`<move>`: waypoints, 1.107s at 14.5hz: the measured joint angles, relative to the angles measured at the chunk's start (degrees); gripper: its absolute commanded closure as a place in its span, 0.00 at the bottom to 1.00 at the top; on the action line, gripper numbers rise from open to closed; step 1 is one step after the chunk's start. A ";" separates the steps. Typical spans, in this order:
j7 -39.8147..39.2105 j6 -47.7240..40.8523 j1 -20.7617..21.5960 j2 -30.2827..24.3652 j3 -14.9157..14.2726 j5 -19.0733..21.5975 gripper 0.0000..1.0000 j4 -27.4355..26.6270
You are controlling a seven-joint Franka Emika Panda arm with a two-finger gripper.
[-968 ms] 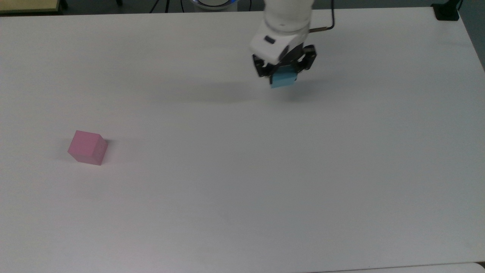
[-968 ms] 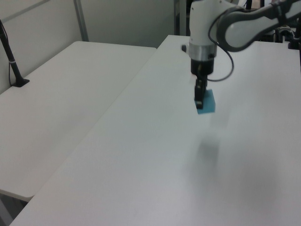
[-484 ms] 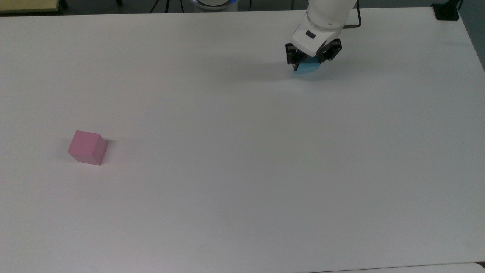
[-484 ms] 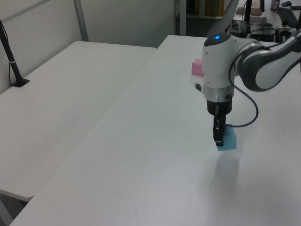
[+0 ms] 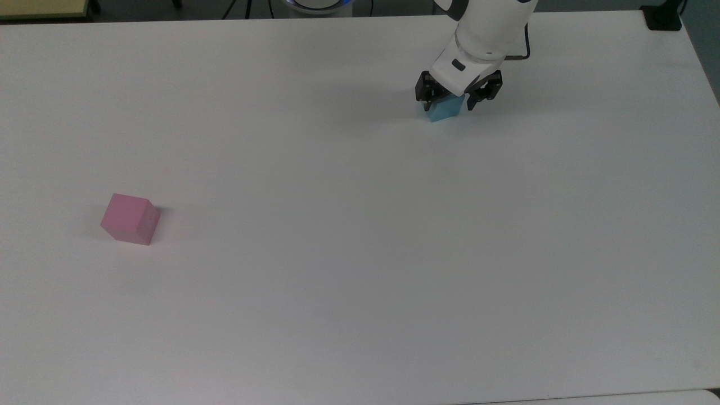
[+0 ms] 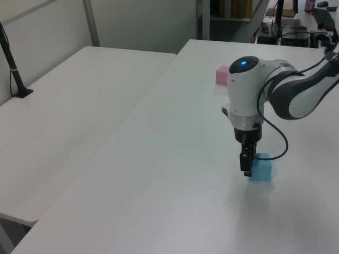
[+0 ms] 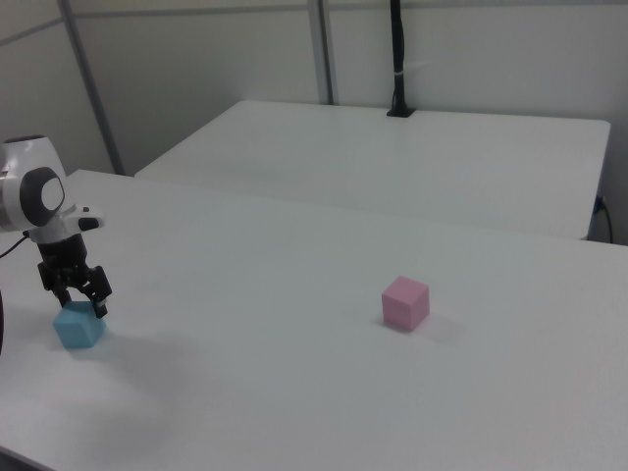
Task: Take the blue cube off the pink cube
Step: 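Lower the blue cube onto the table, then open the gripper, release the blue cube, and raise away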
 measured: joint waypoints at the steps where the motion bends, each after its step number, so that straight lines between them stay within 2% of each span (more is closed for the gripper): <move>1: 0.00 0.00 -0.08 -0.02 0.14 0.00 0.00 0.00; 4: 0.02 -2.88 -1.82 -1.37 0.96 -0.11 0.00 0.39; 6: -3.79 -6.40 -6.49 -4.73 1.13 -0.37 0.00 1.38; 10: -21.15 -15.48 -23.98 -10.52 0.69 -0.07 0.00 9.48; 12: -22.67 -16.07 -25.48 -10.73 -0.49 -0.04 0.00 11.58; 16: -22.69 -21.14 -25.64 -12.04 -3.64 -0.06 0.00 14.65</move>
